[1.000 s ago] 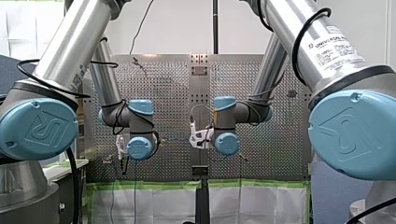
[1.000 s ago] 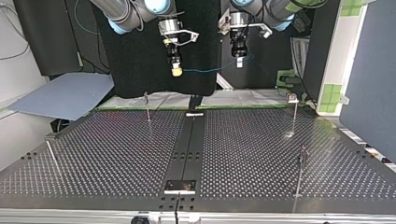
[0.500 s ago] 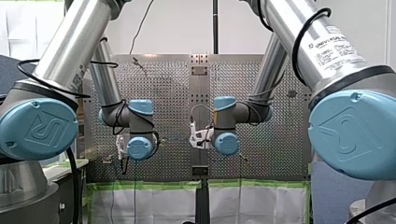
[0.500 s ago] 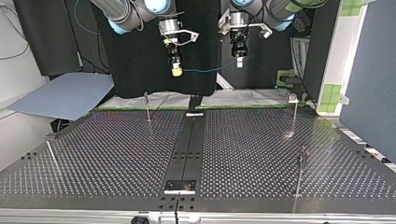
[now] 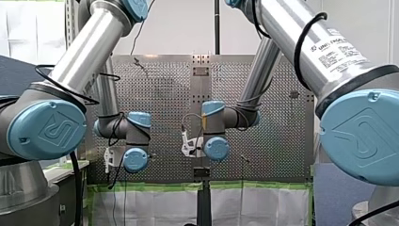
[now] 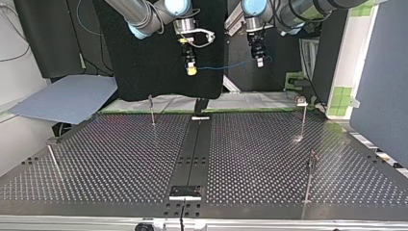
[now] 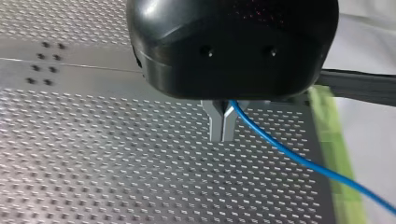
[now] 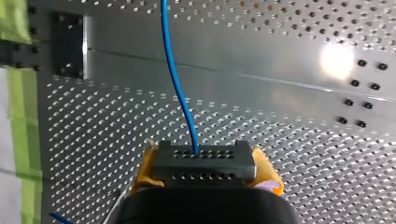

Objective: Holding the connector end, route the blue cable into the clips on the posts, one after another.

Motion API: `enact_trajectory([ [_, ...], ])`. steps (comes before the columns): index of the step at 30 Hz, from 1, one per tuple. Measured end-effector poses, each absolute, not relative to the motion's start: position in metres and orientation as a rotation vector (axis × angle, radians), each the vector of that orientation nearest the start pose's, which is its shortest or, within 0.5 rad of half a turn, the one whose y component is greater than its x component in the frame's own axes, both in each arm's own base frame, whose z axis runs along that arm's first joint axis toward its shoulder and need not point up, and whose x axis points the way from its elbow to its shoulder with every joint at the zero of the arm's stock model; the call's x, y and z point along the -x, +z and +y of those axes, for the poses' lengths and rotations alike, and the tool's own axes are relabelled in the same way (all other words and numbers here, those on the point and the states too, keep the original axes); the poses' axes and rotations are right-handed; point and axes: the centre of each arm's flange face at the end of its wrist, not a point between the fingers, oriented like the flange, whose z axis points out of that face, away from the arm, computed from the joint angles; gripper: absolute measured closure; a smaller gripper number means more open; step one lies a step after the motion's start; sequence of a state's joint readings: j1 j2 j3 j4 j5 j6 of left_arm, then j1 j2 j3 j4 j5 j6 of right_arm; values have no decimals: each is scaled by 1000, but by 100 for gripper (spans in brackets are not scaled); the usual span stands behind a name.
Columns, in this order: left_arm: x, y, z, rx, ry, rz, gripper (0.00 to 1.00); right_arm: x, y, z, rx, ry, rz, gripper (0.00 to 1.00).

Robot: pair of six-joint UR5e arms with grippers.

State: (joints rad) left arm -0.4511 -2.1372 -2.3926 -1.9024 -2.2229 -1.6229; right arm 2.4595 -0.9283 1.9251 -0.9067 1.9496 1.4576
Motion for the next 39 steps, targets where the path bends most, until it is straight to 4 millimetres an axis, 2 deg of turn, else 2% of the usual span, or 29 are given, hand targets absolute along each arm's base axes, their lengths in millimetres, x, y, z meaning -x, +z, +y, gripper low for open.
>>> enact_trajectory([
  [4, -292, 16, -222, 133, 196, 1708, 100, -488, 65, -271, -1692, 1404, -833, 100],
  [10, -291, 14, -222, 131, 199, 1712, 100, -487, 64, -271, -1695, 1401, -833, 100],
  [14, -290, 20, -230, 111, 159, 1700, 100, -478, 64, -274, -1693, 1364, -848, 100],
  [17, -288, 27, -237, 97, 113, 1697, 100, -469, 73, -278, -1668, 1342, -882, 100],
  [23, -292, 46, -238, 119, 53, 1696, 100, -472, 107, -286, -1613, 1394, -871, 100],
  [33, -297, 76, -231, 154, 60, 1692, 100, -494, 181, -292, -1598, 1545, -792, 100],
  [39, -300, 94, -222, 199, 77, 1686, 100, -496, 205, -291, -1602, 1625, -790, 100],
])
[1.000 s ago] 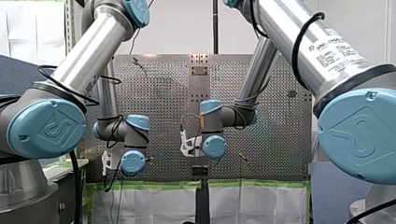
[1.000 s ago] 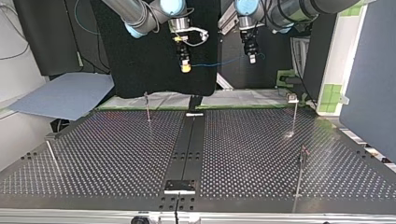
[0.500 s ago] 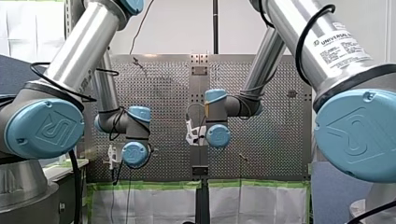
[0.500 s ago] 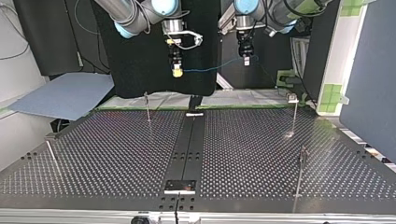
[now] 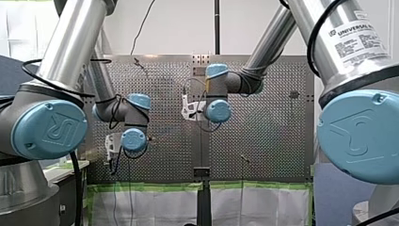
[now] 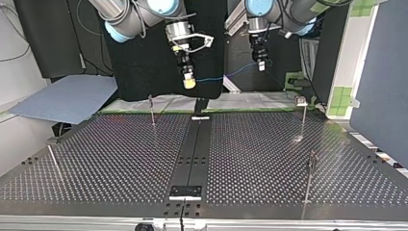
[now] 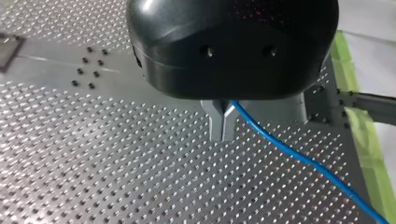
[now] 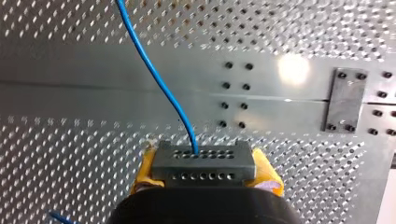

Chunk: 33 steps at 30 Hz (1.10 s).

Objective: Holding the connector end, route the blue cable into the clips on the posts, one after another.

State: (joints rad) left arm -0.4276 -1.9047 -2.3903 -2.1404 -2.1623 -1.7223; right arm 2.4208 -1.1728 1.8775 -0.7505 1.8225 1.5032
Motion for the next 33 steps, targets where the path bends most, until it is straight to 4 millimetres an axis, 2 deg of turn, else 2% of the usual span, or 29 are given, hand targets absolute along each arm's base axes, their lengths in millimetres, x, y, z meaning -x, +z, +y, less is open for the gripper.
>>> enact_trajectory([
  [9, -312, 126, -214, 236, 88, 1663, 100, -502, 207, -289, -1644, 1707, -744, 100],
  [14, -325, 153, -216, 244, 74, 1632, 100, -509, 210, -289, -1662, 1755, -718, 100],
  [24, -334, 200, -210, 284, 40, 1564, 100, -534, 236, -302, -1682, 1881, -680, 100],
  [30, -341, 233, -204, 321, 27, 1508, 100, -551, 228, -310, -1744, 1869, -665, 100],
  [33, -347, 255, -203, 333, 22, 1476, 100, -560, 226, -312, -1765, 1858, -660, 100],
])
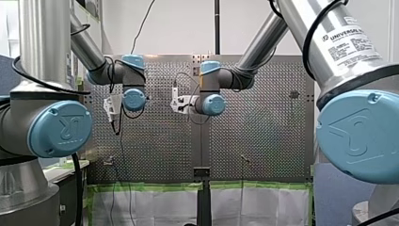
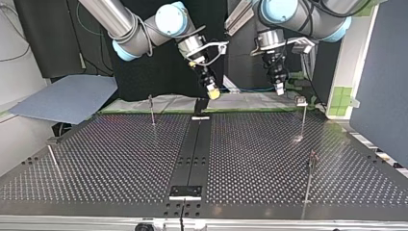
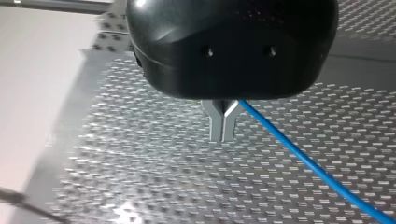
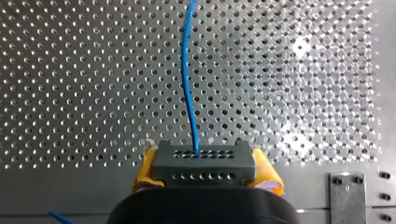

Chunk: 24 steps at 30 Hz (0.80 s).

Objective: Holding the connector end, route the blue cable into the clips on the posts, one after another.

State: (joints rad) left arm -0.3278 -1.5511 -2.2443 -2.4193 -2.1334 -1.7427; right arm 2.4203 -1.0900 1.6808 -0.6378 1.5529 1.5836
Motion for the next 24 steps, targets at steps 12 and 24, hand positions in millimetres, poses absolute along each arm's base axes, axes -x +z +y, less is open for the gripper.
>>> enact_trajectory([
  [12, -359, 323, -190, 367, 34, 1394, 100, -584, 279, -320, 2409, -2604, 849, 100],
  [24, -368, 328, -181, 363, 19, 1386, 100, -600, 360, -324, 2273, -2765, 779, 100],
])
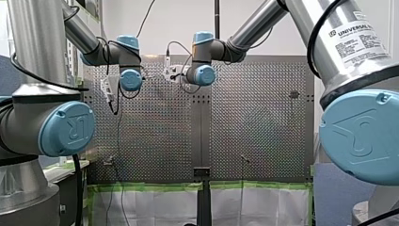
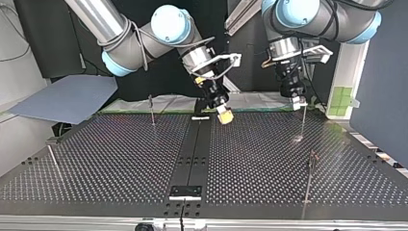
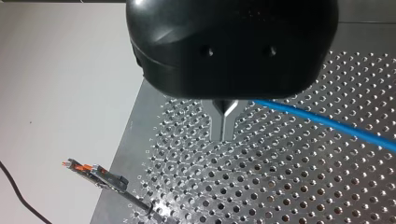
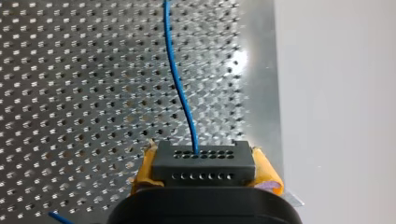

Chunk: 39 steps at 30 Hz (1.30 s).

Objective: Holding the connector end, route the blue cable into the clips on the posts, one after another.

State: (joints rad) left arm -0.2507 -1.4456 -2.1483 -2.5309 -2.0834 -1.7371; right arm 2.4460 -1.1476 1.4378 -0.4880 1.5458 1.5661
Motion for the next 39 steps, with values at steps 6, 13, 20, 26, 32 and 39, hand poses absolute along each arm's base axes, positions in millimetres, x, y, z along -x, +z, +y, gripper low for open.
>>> enact_trajectory([
  [6, -376, 339, -174, 387, 14, 1374, 100, -602, 366, -324, -1616, 1994, -559, 100],
  [13, -394, 373, -165, 417, 2, 1331, 100, -603, 365, -330, -1616, 2001, -572, 100],
  [20, -402, 396, -156, 421, -1, 1300, 100, -611, 384, -330, -1589, 2042, -546, 100],
  [26, -409, 409, -149, 425, -5, 1277, 100, -617, 394, -332, -1573, 2076, -537, 100],
  [32, -415, 417, -142, 428, -10, 1258, 100, -622, 394, -334, -1576, 2087, -535, 100],
  [39, -424, 427, -135, 423, -17, 1244, 100, -629, 399, -338, -1571, 2099, -533, 100],
])
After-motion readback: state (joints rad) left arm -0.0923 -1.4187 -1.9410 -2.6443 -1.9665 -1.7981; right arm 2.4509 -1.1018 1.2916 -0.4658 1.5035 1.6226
